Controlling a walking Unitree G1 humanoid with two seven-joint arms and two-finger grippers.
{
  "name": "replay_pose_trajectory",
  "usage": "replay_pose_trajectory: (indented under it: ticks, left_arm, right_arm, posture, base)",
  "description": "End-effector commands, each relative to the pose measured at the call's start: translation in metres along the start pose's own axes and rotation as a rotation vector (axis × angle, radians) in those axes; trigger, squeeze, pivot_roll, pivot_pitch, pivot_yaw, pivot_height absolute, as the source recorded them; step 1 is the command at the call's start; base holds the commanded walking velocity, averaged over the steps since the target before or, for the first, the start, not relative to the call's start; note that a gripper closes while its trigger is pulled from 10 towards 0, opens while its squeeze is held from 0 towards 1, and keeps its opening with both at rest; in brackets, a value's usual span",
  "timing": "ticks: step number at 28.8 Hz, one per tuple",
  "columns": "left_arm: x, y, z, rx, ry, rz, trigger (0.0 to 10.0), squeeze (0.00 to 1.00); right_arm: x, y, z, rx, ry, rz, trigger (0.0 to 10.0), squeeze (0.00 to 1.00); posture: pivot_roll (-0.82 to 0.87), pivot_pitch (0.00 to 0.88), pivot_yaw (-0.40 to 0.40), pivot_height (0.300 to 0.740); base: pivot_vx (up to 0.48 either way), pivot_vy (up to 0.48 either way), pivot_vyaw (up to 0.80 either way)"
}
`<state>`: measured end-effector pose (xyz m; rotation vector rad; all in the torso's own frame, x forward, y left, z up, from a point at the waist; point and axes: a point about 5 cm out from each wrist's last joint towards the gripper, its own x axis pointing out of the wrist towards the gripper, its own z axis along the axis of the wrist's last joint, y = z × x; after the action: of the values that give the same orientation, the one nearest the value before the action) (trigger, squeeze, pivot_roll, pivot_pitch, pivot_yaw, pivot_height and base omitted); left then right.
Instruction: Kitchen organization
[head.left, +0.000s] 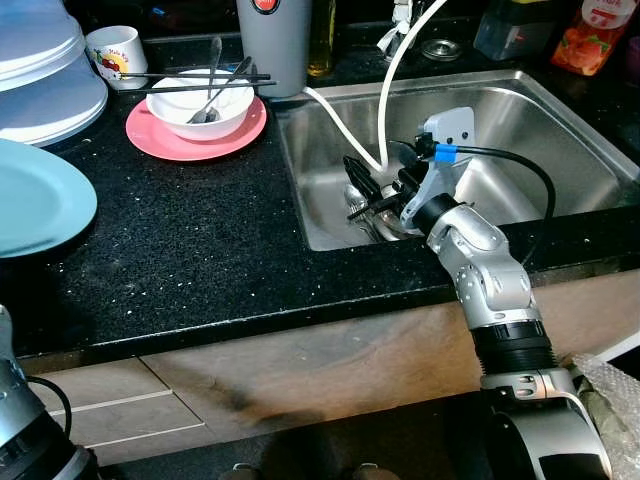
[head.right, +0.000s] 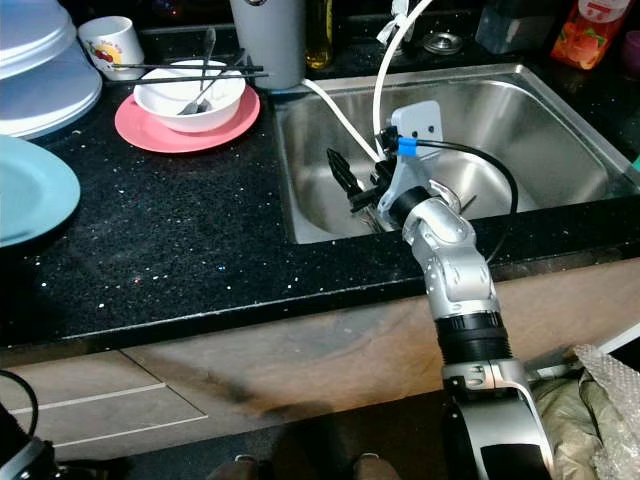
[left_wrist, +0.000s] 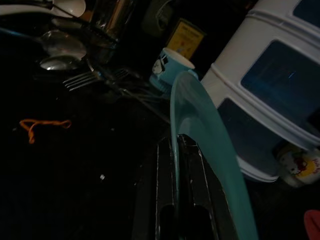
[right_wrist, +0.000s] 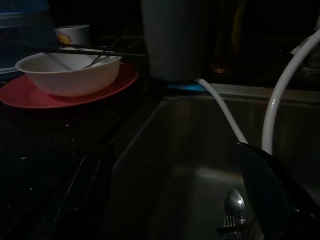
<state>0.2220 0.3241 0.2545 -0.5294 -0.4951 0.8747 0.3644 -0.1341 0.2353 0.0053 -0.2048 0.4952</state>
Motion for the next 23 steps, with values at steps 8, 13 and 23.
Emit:
replay_pose_trajectory:
  ticks: [8, 13, 23]
  left_arm:
    - [-0.014, -0.052, 0.016, -0.103, -0.098, -0.354, 0.0, 0.00]
    - [-0.018, -0.072, 0.021, -0.132, -0.116, -0.482, 0.0, 0.00]
    - [-0.033, -0.127, 0.028, -0.194, -0.100, -0.898, 0.0, 0.00]
  right_arm:
    - [0.001, -0.001, 0.001, -0.010, -0.008, -0.006, 10.0, 0.00]
    - [0.002, -0.002, 0.002, -0.010, -0.011, -0.006, 10.0, 0.00]
    - [0.002, -0.002, 0.004, -0.008, -0.023, -0.011, 10.0, 0.00]
  posture:
    - [0.04, 0.142, -0.009, 0.740]
    - [0.04, 0.141, -0.009, 0.740]
    - [0.04, 0.138, -0.006, 0.740]
  base:
    - [0.000, 0.000, 0.00]
    - [0.000, 0.000, 0.00]
    - [0.000, 0.000, 0.00]
